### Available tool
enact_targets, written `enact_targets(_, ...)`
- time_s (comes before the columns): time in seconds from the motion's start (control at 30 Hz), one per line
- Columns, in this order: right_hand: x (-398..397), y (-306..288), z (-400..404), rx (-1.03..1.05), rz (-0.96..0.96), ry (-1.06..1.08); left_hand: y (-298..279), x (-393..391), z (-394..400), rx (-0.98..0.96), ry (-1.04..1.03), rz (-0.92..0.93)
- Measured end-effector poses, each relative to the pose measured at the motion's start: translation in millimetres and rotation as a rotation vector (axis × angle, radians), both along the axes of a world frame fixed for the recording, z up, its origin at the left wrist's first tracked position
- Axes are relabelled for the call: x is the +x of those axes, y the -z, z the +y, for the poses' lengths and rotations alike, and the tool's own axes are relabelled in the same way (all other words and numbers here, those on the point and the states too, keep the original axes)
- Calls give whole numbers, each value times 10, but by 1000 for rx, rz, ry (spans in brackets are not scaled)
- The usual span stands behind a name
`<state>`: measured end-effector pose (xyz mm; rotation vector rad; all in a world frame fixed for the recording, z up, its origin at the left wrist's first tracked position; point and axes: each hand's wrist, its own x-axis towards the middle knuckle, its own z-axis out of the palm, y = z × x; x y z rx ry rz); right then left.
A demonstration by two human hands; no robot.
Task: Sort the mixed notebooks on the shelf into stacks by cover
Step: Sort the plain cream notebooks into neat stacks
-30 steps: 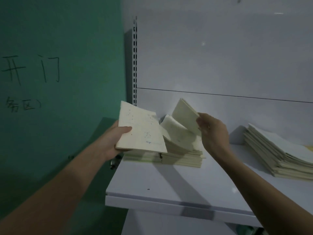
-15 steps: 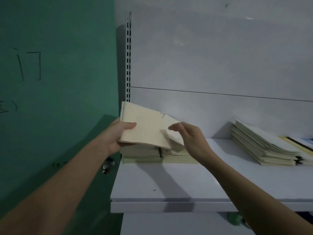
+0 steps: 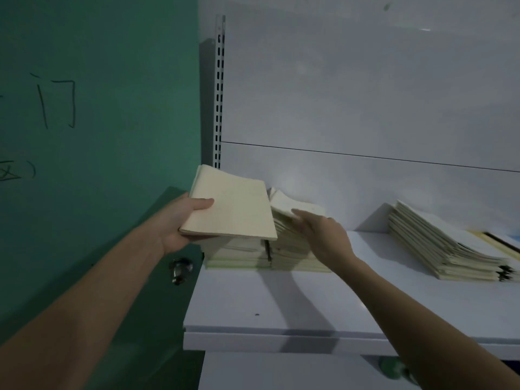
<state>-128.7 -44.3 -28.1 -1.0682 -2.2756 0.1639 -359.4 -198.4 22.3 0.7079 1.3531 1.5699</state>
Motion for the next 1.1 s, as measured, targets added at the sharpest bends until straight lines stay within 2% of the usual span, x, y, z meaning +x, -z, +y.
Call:
enact_targets(0.13,45,-153,40,-39,483,1,30,63,16,7,-1,-10)
enact_targets(0.2,-14,-268,-45,12,559,-14,41,140,62,-6,5,-3)
enact_targets(0.27,-96,-354,-213,81,473,-88,26,239,133,0,0,-23)
enact_targets(0.4,-169,-319,-474,144,92,-384,-33,282,255,38,73,-57)
enact_targets(0.53,-59,-218,-534,85,-8,-449,23,257,382,86,12,44)
enact_targets(0.63,13,-286,-537,-126,195,-375,74,335,462,131,-32,98)
enact_targets(0.73,81,-350,-438,-231,486,-92,62,500,537,181,-24,94)
enact_targets(0.8,201,-358,-381,-502,674,-7,36,660,598,188,-16,94)
enact_targets(0.87,413,-309,-288,-797,823,-109,0,868,682,178,10,93)
enact_targets(0.93,689,-247,-192,-979,922,-259,-34,1125,784,167,47,105)
enact_targets(1.0,991,-173,-61,-1043,962,-320,-29,1399,939,159,85,138)
enact_targets(1.1,1456,-46,153,-1076,957,-266,99,1852,1181,101,141,133)
